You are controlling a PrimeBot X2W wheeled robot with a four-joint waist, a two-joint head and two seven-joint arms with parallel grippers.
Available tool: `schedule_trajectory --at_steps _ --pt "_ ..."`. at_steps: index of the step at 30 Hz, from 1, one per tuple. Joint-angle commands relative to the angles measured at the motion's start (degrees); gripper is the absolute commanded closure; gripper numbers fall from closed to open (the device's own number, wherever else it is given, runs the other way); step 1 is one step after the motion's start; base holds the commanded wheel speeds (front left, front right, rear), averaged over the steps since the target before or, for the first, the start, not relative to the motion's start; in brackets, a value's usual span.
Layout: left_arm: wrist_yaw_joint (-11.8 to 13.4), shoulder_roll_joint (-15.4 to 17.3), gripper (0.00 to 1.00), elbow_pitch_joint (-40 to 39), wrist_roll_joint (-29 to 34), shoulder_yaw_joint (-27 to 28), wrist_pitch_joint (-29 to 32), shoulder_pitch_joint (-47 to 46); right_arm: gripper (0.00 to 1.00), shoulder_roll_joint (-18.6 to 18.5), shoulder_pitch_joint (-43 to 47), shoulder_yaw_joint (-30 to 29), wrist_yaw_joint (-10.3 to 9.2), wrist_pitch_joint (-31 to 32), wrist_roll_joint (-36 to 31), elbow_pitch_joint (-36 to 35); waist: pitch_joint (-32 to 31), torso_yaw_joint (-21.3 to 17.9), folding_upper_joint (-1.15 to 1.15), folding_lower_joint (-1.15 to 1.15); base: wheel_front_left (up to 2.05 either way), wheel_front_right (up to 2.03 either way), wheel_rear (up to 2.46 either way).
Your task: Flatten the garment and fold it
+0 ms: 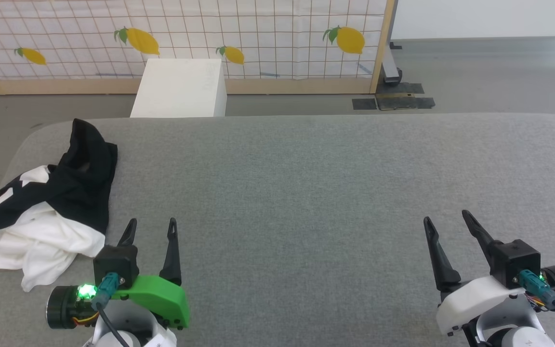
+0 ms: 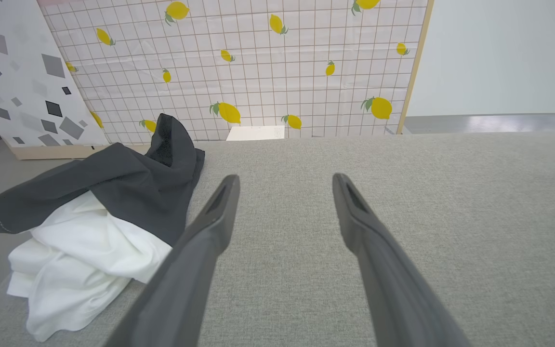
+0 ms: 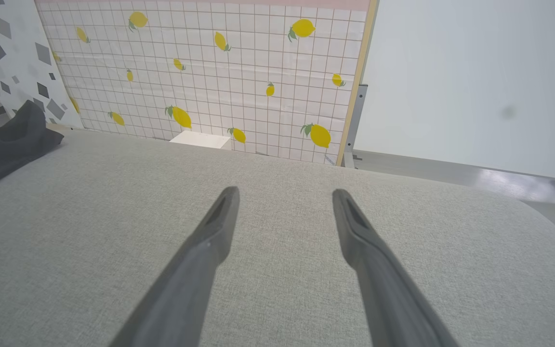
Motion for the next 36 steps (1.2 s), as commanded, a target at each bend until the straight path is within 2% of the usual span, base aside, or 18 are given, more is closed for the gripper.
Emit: schedule_trajectory --at_steps 1,12,36 --pt "0.6 0.0 0.00 0.3 -0.5 -0.3 -0.6 -0.5 0.00 0.0 -0.4 0.1 -0.01 -0.7 0.2 0.3 0.1 0.3 0.04 0.00 0.00 0.00 0.00" --pt "1.1 0.0 0.00 1.3 -1.5 -0.8 -1.9 -1.1 0.00 0.0 -0.8 0.0 -0.02 -1.8 0.2 0.5 0.4 3.4 0.08 0.00 0.00 0.00 0.00" --pt "2.0 0.0 0.00 2.8 -3.4 -1.6 -4.8 -1.6 0.00 0.1 -1.5 -0.2 -0.04 -4.1 0.2 1.1 0.9 14.2 0.17 0.00 0.00 0.00 0.00"
